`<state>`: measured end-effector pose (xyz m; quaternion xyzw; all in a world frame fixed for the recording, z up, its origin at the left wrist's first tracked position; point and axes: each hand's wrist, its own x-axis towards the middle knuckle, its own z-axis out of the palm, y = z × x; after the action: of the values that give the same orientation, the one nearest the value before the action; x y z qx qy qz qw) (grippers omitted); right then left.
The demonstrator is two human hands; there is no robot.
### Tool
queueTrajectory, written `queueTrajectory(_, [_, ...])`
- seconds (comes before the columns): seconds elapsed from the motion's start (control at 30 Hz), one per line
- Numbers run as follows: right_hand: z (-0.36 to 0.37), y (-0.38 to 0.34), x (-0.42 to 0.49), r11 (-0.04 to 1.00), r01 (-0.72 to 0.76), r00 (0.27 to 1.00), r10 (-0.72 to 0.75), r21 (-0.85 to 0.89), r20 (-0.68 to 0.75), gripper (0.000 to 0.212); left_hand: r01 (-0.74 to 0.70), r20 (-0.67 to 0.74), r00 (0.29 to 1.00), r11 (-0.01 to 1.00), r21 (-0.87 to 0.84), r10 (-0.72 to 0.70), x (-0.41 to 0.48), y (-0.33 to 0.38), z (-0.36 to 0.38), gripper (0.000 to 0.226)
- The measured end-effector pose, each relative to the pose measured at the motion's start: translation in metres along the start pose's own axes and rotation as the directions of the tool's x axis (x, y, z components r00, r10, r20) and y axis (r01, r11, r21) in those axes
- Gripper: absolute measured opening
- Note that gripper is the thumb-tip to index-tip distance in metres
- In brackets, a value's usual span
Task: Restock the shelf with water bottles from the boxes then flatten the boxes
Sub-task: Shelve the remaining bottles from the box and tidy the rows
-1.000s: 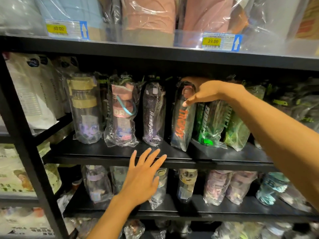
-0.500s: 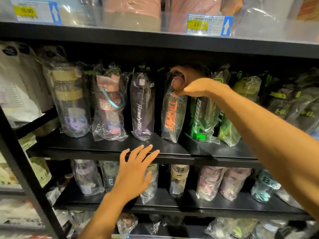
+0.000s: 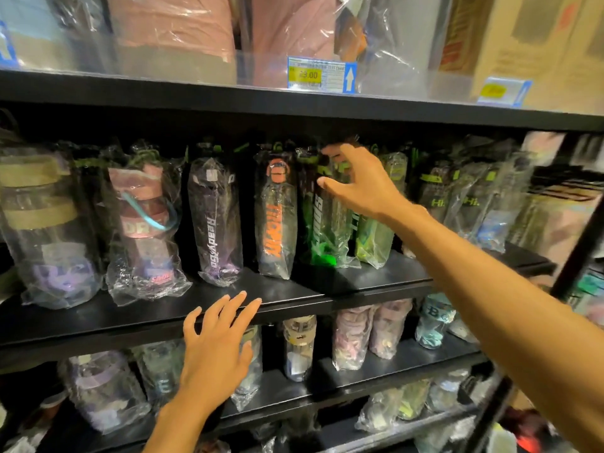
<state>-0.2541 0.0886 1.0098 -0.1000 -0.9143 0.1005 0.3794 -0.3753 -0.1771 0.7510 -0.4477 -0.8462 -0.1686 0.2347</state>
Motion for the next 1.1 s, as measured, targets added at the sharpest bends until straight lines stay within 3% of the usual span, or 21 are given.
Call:
queueTrajectory(0.2, [-0.018,0.051,-0.031,0.999,0.001,0.999,0.001,-0.046,0.042,0.052,0.064,-0.021,0.998,0.998,-0.026,-0.065,0.002,0.025,-0.006,0.068])
queueTrajectory(0.33, [-0.031,0.075,-0.012,0.988,0.103,0.994,-0.100,-0.110,0.037,0.060,0.027,-0.062,0.998,0.998,-0.050,-0.030,0.016,0.068,-0.008,0.060])
queueTrajectory(0.47, [-0.042,0.086,0.019,0.923,0.315,0.945,-0.283,-0.219,0.167,0.073,0.056,-0.084,0.995,0.998,-0.043,-0.059,0.033,0.117,0.004,0.059])
queueTrajectory(0.57, [-0.046,0.091,0.048,0.887,0.394,0.897,-0.313,-0.243,0.312,0.087,0.090,-0.005,0.996,0.996,-0.002,-0.090,0.043,0.133,0.018,0.062])
queueTrajectory(0.67, [-0.042,0.088,0.075,0.894,0.394,0.839,-0.257,-0.211,0.479,0.102,0.132,0.011,0.991,0.991,0.015,-0.132,0.038,0.142,0.026,0.064])
queueTrajectory(0.73, [-0.034,0.090,0.095,0.919,0.307,0.803,-0.111,-0.247,0.586,0.114,0.145,-0.005,0.989,0.989,0.007,-0.145,0.039,0.145,0.026,0.062])
queueTrajectory(0.8, [-0.025,0.091,0.110,0.929,0.217,0.790,0.013,-0.301,0.613,0.138,0.142,0.009,0.990,0.990,-0.005,-0.142,0.041,0.142,0.025,0.061])
queueTrajectory(0.87, [-0.011,0.097,0.124,0.940,0.216,0.795,-0.013,-0.263,0.606,0.148,0.141,0.019,0.990,0.990,-0.008,-0.141,0.038,0.141,0.026,0.061])
queueTrajectory(0.97, [-0.009,0.088,0.124,0.937,0.241,0.808,-0.050,-0.252,0.588,0.144,0.136,0.020,0.991,0.991,-0.016,-0.135,0.038,0.139,0.026,0.062])
queueTrajectory(1.1, [-0.016,0.077,0.113,0.933,0.252,0.816,-0.061,-0.258,0.574,0.117,0.127,0.012,0.992,0.992,-0.024,-0.127,0.037,0.137,0.030,0.063])
